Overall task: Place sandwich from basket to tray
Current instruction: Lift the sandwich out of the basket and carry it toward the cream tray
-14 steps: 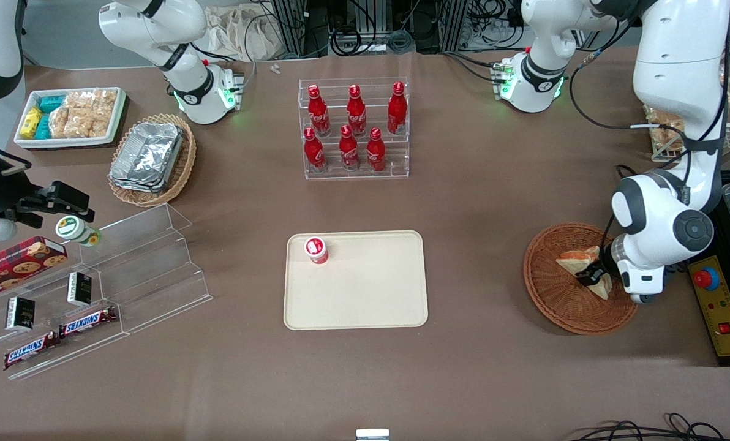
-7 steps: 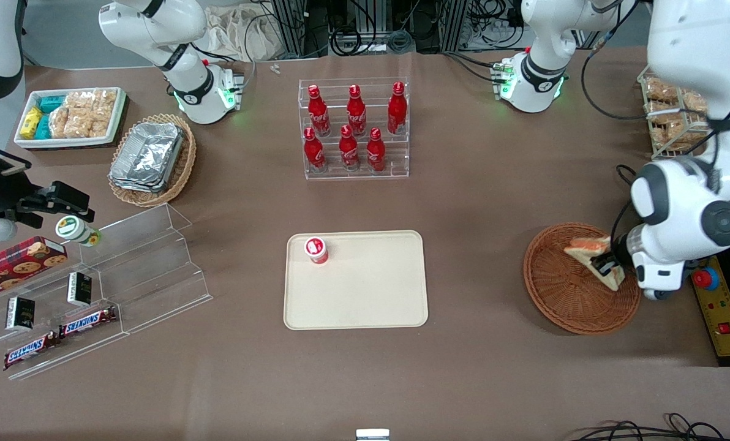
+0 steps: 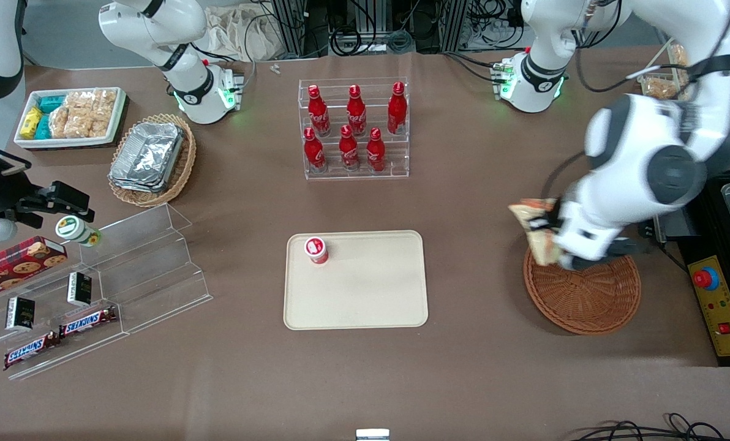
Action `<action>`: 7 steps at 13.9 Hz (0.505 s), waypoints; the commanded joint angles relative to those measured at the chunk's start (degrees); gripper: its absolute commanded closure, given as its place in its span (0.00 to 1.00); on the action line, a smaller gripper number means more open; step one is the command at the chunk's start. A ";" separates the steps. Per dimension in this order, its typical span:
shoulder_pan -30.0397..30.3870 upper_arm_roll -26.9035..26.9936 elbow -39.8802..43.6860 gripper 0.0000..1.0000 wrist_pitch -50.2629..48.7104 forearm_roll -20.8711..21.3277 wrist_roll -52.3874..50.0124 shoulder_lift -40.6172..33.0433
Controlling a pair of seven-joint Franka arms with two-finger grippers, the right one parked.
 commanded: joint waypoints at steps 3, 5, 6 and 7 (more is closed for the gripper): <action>-3.62 -10.03 1.68 1.00 15.35 1.47 0.39 9.62; -6.79 -9.94 2.03 1.00 20.56 4.44 -0.13 13.84; -6.98 -9.94 2.55 1.00 22.49 6.81 -0.92 16.39; -7.15 -9.94 3.78 1.00 24.51 8.23 -2.06 18.94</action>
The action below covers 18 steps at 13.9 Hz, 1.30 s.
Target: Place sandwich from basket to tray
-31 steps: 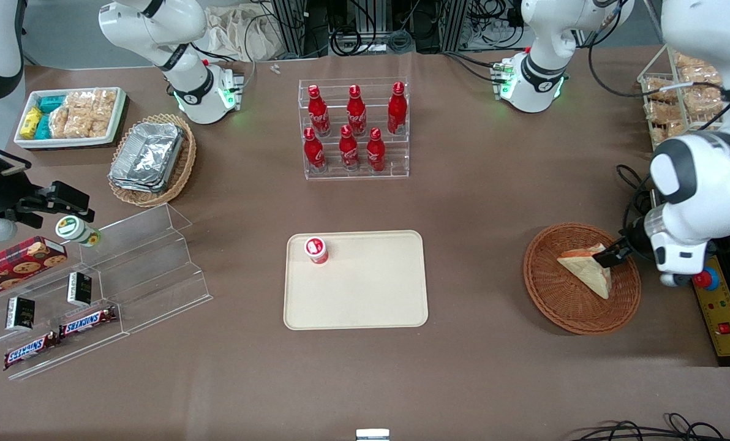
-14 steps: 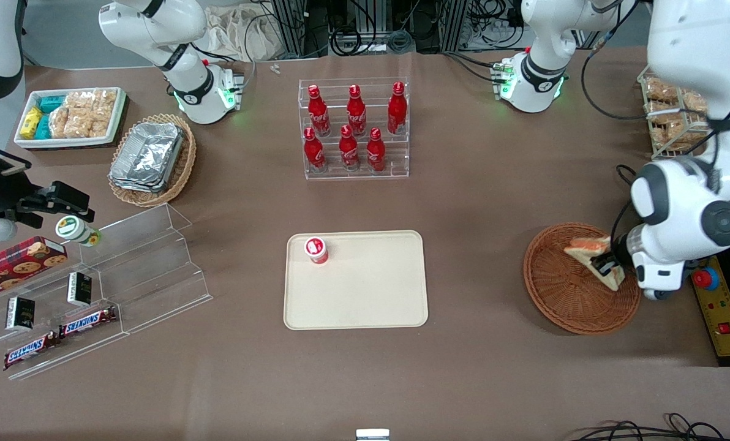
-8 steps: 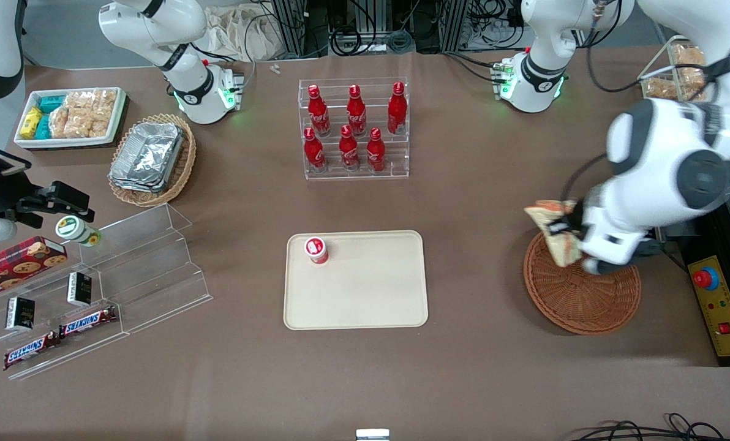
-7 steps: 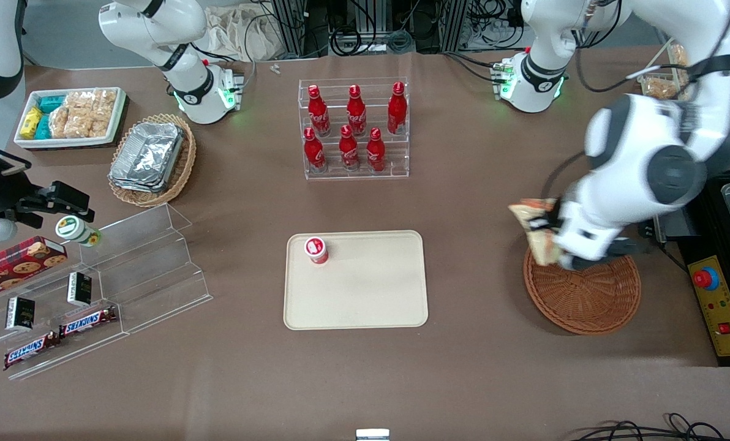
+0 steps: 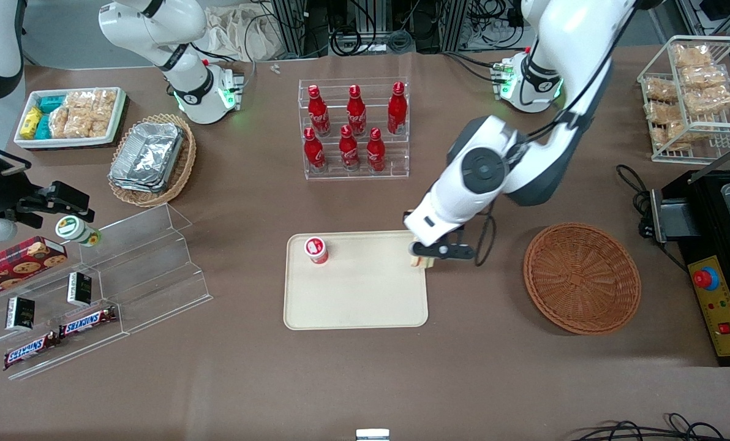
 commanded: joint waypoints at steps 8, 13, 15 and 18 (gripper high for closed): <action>-1.82 0.33 9.68 0.42 9.08 13.11 -7.80 16.60; -1.29 0.25 12.14 0.00 7.33 15.58 -11.50 13.37; -1.12 0.07 12.23 0.00 -0.37 15.06 -13.00 7.31; 0.63 0.16 12.23 0.00 -9.18 8.47 -11.00 -2.36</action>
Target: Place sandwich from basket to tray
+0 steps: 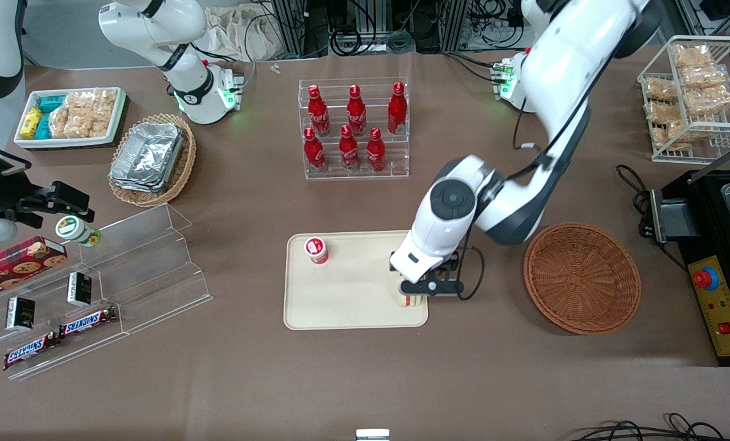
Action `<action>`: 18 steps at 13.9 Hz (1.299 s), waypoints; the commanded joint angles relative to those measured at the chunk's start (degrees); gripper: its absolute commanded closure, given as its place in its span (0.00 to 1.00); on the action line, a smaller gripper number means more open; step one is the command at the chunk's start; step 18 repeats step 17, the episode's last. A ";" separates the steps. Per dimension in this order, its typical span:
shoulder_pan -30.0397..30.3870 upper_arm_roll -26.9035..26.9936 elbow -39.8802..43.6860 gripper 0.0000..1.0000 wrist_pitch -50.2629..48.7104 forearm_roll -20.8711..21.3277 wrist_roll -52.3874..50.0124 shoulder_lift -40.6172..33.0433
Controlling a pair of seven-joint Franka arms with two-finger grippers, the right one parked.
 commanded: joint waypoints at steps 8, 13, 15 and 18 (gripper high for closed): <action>17.35 0.76 -1.89 0.00 -36.87 -10.19 22.44 -25.40; 15.89 13.40 -3.20 0.00 -44.00 -12.82 32.53 -34.19; 15.36 14.73 -3.21 0.00 -44.28 -12.73 36.31 -34.82; 14.83 14.74 -3.21 0.00 -44.37 -12.12 36.76 -34.56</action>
